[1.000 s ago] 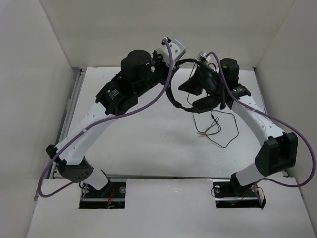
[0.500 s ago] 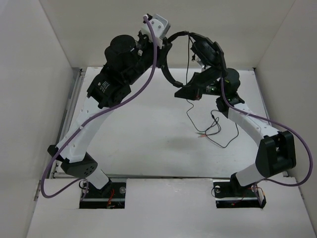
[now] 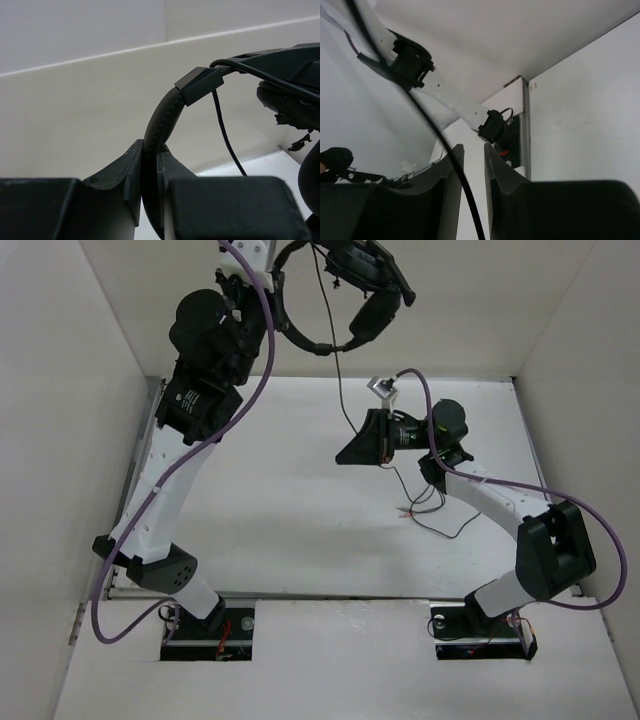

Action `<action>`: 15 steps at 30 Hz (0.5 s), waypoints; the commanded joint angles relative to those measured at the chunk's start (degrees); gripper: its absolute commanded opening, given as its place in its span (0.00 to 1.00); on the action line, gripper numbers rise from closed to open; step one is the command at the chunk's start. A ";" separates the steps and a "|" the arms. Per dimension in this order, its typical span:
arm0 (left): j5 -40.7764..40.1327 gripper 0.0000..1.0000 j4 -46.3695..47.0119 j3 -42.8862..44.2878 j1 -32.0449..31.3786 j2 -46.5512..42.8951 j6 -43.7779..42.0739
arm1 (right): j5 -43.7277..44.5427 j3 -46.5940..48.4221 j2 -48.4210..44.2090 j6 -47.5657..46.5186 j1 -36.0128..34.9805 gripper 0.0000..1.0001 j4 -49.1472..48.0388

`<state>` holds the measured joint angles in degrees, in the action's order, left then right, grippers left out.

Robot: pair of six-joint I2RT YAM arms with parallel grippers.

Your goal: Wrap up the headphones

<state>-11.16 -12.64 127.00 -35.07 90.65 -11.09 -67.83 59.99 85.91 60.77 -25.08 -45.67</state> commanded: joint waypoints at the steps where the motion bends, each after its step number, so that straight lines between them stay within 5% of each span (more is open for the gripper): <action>1: -6.93 0.00 11.76 2.20 1.10 -1.27 -0.33 | -1.51 -0.66 -1.71 0.75 -2.64 0.28 -4.08; 5: -12.39 0.00 16.33 -0.52 2.15 -1.62 -2.00 | -2.39 -0.84 -2.06 -1.97 -5.28 0.23 -2.50; 11: -13.62 0.00 20.89 -5.87 3.91 -2.76 -7.61 | -4.23 0.48 -3.29 -5.31 -5.64 0.01 -0.12; 15: -15.29 0.00 24.06 -9.22 5.58 -3.29 -10.17 | -5.38 1.27 -4.78 -5.49 -5.64 0.00 -0.12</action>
<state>-23.22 1.50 119.13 -30.98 90.48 -18.48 -70.98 59.07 84.36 57.12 -30.57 -44.05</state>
